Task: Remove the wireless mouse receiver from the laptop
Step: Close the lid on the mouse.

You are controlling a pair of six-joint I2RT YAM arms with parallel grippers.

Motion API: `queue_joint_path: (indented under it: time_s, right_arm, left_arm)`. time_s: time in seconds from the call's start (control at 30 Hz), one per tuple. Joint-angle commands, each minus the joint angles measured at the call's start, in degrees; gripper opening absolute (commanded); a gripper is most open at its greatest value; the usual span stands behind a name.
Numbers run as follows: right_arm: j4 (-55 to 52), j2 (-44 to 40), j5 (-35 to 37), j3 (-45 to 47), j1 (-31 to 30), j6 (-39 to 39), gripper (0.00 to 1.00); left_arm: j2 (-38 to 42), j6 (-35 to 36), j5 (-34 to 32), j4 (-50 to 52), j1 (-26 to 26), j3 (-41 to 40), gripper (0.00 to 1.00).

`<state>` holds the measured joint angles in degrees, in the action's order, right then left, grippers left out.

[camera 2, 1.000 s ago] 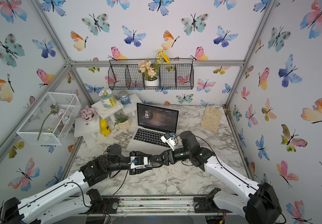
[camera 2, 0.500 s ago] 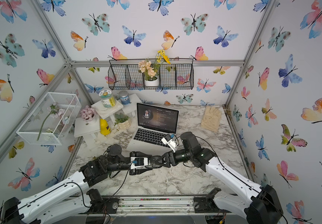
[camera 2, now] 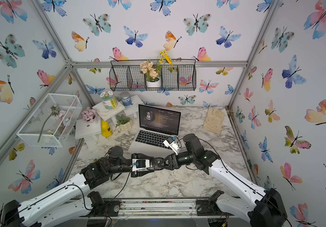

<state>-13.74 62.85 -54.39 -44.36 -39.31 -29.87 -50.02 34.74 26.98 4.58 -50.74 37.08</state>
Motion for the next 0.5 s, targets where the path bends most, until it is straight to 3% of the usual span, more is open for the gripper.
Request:
queue_joint_path:
  time_s: [0.0, 0.27, 0.47]
  right_arm:
    - [2.23, 1.03, -4.00, 0.91, 0.26, 0.46, 0.42]
    - [7.04, 3.47, -7.44, 3.16, 0.15, -0.90, 0.32]
    - [11.48, 4.44, -6.52, 4.05, 0.14, -3.18, 0.31]
  left_arm:
    - [0.26, 0.42, 1.23, -0.93, -0.15, 1.60, 0.00]
    - [-0.14, 0.11, 1.56, -0.89, -0.15, 2.03, 0.00]
    - [-0.73, -0.48, 2.87, -0.95, -0.15, 2.51, 0.00]
